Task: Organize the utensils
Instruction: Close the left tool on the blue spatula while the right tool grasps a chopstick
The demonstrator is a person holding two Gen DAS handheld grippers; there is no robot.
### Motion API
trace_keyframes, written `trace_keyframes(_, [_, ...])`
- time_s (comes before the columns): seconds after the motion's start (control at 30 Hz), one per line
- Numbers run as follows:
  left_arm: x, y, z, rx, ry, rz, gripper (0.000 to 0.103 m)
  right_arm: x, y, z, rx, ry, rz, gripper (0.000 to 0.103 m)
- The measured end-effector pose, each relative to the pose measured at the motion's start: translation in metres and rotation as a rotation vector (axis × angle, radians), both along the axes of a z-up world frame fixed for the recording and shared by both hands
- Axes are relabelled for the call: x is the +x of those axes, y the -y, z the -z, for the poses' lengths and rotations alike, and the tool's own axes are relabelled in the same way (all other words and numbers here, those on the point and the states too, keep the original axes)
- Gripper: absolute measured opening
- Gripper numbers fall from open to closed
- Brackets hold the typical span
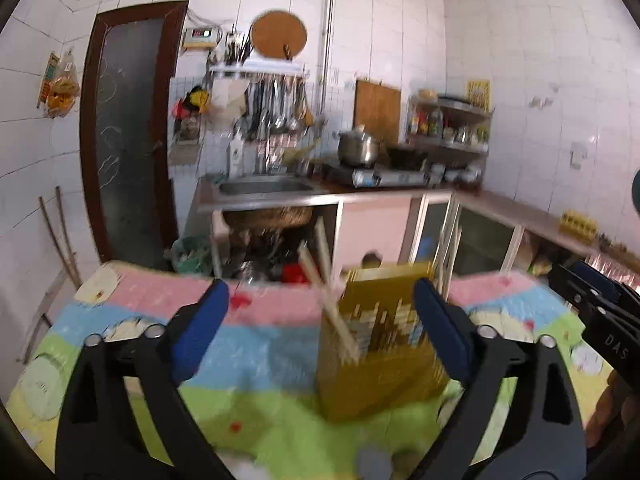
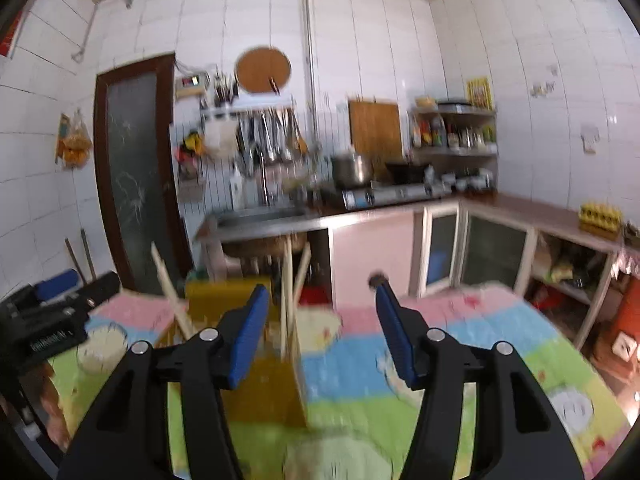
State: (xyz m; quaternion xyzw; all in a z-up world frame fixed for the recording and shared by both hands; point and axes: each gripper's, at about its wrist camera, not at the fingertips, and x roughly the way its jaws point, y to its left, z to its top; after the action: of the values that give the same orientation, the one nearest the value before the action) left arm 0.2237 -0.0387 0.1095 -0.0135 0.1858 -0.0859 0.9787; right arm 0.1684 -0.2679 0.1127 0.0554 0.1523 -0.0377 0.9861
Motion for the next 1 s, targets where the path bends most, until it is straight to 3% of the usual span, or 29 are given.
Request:
trace_keyframes(0.13, [-0.02, -0.012, 0.024, 0.008, -0.084, -0.026, 0.098, -0.014, -0.003, 0.04, -0.007, -0.146, 0.005, 0.062])
trace_keyframes(0.23, [-0.026, -0.017, 0.054, -0.002, -0.196, -0.034, 0.098, -0.015, -0.007, 0.072, -0.006, -0.237, -0.001, 0.062])
trace_keyframes(0.33, [-0.029, -0.015, 0.083, -0.008, -0.283, -0.019, 0.098, -0.014, -0.013, 0.099, 0.001, -0.301, -0.003, 0.062])
trace_keyframes(0.47, [-0.027, -0.014, 0.114, 0.019, -0.331, -0.038, 0.098, -0.005, -0.023, 0.126, -0.015, -0.367, -0.009, 0.062])
trace_keyframes(0.73, [-0.014, -0.012, 0.146, 0.037, -0.394, -0.038, 0.098, 0.007, -0.03, 0.145, -0.01, -0.464, 0.002, 0.06])
trace_keyframes(0.83, [-0.013, -0.007, 0.152, 0.051, -0.408, -0.034, 0.098, 0.013, -0.035, 0.149, -0.013, -0.497, -0.006, 0.047])
trace_keyframes(1.0, [-0.011, 0.0, 0.158, 0.081, -0.433, -0.019, 0.098, 0.017, -0.043, 0.156, -0.018, -0.538, -0.022, 0.039])
